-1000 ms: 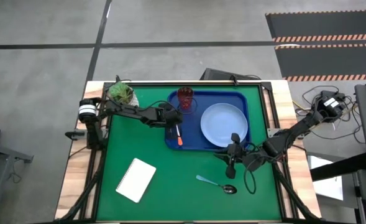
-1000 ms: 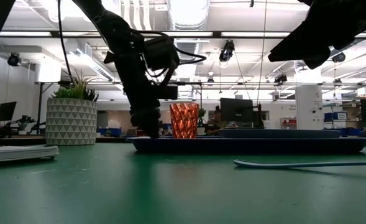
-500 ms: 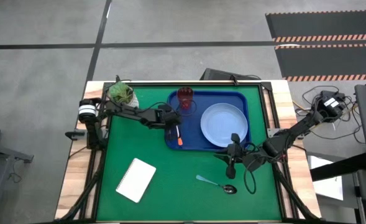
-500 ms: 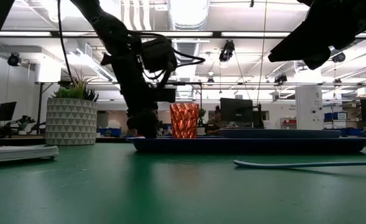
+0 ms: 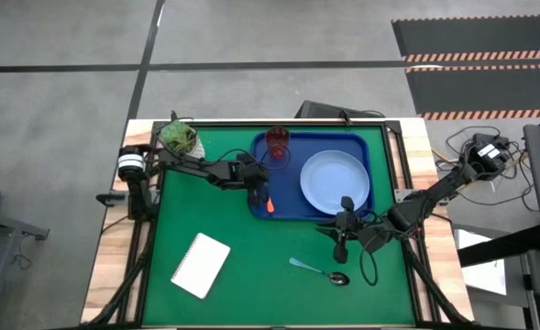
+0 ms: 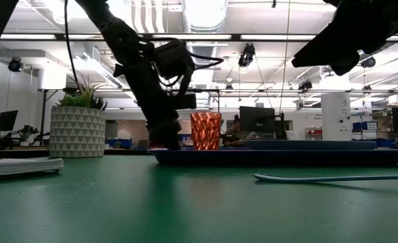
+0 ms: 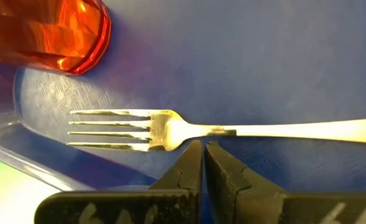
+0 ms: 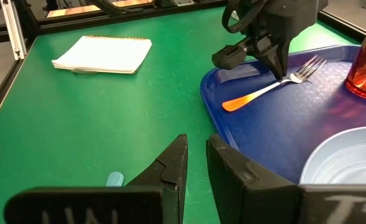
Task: Pick and place plate/cup/fork/spoon on tray
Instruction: Put the orange fork on the blue tray to the left of the blue plate
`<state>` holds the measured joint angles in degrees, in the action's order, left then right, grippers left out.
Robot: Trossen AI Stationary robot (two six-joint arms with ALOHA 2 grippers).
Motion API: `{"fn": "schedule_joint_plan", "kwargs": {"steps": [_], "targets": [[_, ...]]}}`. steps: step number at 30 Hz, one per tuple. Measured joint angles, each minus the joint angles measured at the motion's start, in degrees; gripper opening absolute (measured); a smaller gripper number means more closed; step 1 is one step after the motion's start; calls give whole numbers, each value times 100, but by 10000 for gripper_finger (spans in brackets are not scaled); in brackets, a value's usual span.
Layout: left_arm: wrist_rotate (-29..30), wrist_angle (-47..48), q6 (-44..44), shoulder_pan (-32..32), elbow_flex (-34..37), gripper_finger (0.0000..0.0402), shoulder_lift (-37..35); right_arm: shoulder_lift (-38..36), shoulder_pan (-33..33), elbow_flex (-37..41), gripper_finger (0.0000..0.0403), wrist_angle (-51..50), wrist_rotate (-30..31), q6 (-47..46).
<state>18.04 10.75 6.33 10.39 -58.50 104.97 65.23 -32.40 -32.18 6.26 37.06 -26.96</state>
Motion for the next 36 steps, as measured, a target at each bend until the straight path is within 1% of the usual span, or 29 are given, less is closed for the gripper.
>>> {"fn": "schedule_joint_plan", "kwargs": {"steps": [9,16,21,26,33,36], "targets": [[3,-433,0,2,4,0,48,0,0,0,48,4,2,-2],[42,-452,-1,-9,2,0,-186,0,2,0,48,4,2,-2],[42,-440,-11,-5,23,0,-181,0,2,0,48,4,2,-129],[42,-352,-157,-2,94,0,-149,0,2,0,48,4,2,-154],[42,-730,-169,0,91,0,-1,0,2,0,48,4,2,-156],[43,-734,-170,-2,91,0,95,2,2,2,48,4,3,-162]]}}
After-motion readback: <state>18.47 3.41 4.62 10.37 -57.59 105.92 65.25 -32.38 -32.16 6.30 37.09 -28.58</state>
